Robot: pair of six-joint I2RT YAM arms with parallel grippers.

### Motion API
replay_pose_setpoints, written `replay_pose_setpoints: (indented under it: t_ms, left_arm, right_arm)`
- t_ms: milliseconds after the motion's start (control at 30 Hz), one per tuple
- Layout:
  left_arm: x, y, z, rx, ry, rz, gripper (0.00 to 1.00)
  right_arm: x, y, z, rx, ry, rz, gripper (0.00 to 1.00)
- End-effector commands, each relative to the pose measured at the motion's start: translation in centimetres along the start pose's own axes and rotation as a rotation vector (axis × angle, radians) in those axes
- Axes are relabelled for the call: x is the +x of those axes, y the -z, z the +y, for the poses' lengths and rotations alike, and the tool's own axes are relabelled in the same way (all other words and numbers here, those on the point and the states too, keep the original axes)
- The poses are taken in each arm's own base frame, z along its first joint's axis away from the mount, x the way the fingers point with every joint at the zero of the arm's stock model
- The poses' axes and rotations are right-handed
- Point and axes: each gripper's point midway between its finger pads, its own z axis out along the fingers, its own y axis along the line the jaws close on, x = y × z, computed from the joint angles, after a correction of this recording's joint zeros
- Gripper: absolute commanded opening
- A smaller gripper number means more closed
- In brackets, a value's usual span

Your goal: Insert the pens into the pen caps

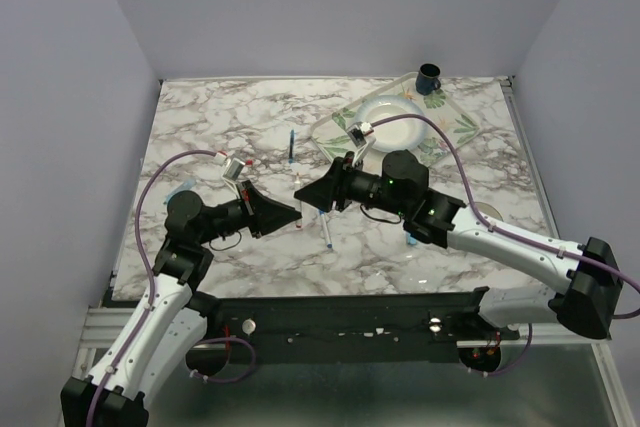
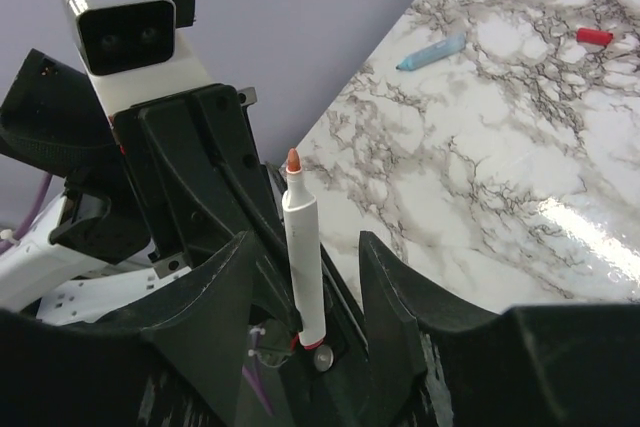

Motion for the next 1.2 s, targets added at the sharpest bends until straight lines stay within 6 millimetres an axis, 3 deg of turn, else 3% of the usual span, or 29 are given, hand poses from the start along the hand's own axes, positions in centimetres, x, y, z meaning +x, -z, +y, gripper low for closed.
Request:
replay_pose_setpoints:
  t_ms: [0,233,633,667,767,800,833,867,900,933,1033,1133,1167]
  left_arm:
    - [-0.2,0.2,-1.2,0.042,-0.034,0.0,0.0]
    - [-0.2,0.3,-1.6,0.054,-0.047,-0.005,0.0]
    - [-0.3,0.2,-1.5,0.052,-0.045,-0.008,0.0]
    - [-0.3,0.2,-1.3,0.047,-0.041,-0.007,0.0]
    - [-0.4,0.1,-0.9,0.025,-0.037,-0.012,0.0]
    - [-0.4,0.1,-0.7,0.009,-0.038,-0.007,0.08]
    - [-0.6,0.1,-0.1,-0.021,-0.043,-0.018,0.24]
    - [-0.7,0.1,0.0,-0.032,-0.056,-0.02,0.61]
    - [-0.6,0.2,0.4,-0.053,-0.068,-0.016,0.76]
    - [-1.0,0.3,0.8,-0.082,-0.078,-0.04,0.83]
    - [-1.3,0.6,1.1,-0.118,-0.077,-0.062,0.89]
    - [-2.4,0.9,2.9,-0.251,-0.004,-0.127,0.9]
    - [-3.1,1.3,4.4,-0.343,0.025,-0.173,0.89]
  right_arm:
    - [0.2,-0.1,1.0,-0.046,0.002,0.022,0.52]
    - [2.9,-0.7,-0.5,-0.046,-0.064,0.069,0.46]
    - [4.3,-0.8,-0.6,-0.059,-0.104,0.091,0.33]
    - [4.5,-0.7,-0.7,-0.056,-0.108,0.092,0.31]
    - [4.8,-0.4,-0.8,-0.055,-0.108,0.093,0.14]
    - [4.8,-0.3,-0.9,-0.048,-0.1,0.094,0.08]
    - [4.3,-0.2,-1.0,-0.033,-0.093,0.077,0.06]
    - [4.0,-0.1,-1.2,-0.01,-0.087,0.075,0.01]
    - [3.9,0.0,-1.5,0.014,-0.078,0.07,0.01]
    - [2.9,0.3,-1.7,0.049,-0.074,0.038,0.01]
    - [1.5,1.1,-2.2,0.099,-0.028,-0.006,0.01]
    - [0.6,2.5,-2.5,0.152,0.002,-0.034,0.01]
    - [0.3,3.3,-2.6,0.173,0.003,-0.043,0.01]
